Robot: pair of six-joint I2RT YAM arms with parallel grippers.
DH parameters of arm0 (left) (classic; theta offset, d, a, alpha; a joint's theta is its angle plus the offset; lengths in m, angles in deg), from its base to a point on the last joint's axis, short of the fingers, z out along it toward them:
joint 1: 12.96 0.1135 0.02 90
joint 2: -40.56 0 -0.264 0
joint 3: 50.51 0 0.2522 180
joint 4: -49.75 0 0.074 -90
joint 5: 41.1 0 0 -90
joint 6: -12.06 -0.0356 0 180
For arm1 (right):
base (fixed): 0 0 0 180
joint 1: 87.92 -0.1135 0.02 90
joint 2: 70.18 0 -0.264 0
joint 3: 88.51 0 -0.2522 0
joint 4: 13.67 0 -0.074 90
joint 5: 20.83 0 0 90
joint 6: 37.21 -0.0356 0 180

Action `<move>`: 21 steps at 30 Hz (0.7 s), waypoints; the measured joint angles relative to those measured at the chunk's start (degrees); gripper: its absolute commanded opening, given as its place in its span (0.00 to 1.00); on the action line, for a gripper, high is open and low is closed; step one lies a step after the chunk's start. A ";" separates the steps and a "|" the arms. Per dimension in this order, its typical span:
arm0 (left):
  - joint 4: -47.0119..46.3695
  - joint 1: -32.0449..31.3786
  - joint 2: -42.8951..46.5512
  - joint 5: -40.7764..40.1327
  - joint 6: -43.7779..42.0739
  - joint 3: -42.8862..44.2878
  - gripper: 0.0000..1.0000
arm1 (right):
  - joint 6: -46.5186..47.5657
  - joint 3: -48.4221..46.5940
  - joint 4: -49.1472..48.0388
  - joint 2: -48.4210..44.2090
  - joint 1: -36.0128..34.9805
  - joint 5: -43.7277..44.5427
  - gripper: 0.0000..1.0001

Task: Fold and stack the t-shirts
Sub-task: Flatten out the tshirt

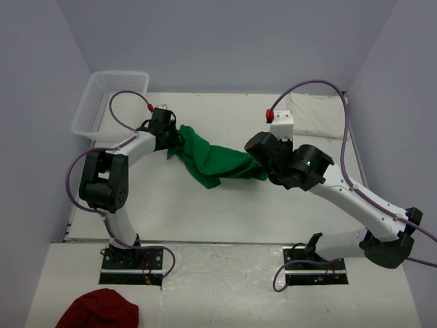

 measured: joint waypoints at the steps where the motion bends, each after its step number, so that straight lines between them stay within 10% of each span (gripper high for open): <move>1: -0.04 0.00 -0.07 0.07 0.00 0.02 0.57 | 0.02 0.00 -0.02 0.00 0.07 -0.04 0.00; 14: -1.97 0.00 -3.06 5.97 0.02 1.51 0.62 | 0.50 0.55 -0.90 0.02 0.13 -1.36 0.00; 17: -2.25 0.00 -6.03 7.08 0.04 2.32 0.51 | 0.76 0.57 -0.90 0.00 0.13 -1.36 0.00; 21: -2.56 0.07 -7.37 7.48 0.55 2.34 0.08 | 0.94 0.83 -0.94 -0.24 0.13 -1.38 0.00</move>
